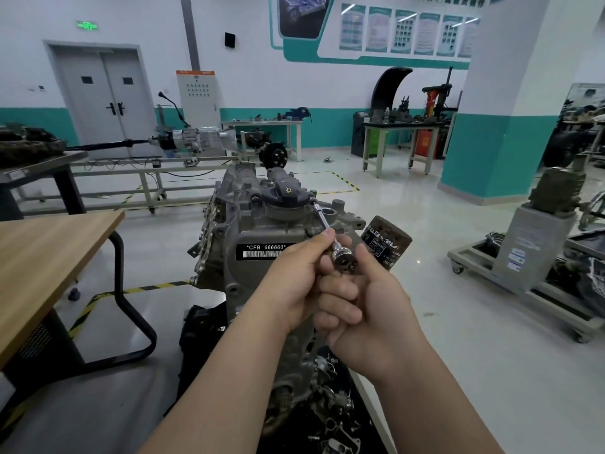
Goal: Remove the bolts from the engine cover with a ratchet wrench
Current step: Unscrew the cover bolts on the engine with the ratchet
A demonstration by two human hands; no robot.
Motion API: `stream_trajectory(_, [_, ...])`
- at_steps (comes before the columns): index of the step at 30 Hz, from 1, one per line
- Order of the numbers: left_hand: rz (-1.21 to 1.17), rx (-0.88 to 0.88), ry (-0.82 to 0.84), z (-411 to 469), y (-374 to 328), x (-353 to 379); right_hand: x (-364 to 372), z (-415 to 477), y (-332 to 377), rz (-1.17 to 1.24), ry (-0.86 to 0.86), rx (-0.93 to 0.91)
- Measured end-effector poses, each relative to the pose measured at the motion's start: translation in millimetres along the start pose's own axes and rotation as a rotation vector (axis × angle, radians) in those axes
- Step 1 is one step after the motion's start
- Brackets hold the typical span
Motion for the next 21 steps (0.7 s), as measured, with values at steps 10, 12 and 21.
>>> stream_trajectory(10, [0.004, 0.029, -0.033, -0.1, 1.1, 3.3, -2.1, 0.8, -4.5, 0.166, 0.06, 0.036])
stream_trajectory(12, [0.008, 0.015, -0.04, -0.5, 1.7, 3.0, -6.1, 4.0, -2.0, 0.036, 0.0, -0.023])
stream_trajectory(21, [0.013, 0.053, -0.038, 5.3, 2.4, 5.0, -3.7, -10.3, 56.3, -1.282, -0.295, -0.491])
Point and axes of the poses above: each hand's wrist, its own z-axis towards the middle knuckle, its own x-axis out of the palm, y = z × x, the point moved 6 cm from there along z, towards the middle knuckle, and after that the axes turned 7 degrees about z, right-handed, at the moved point
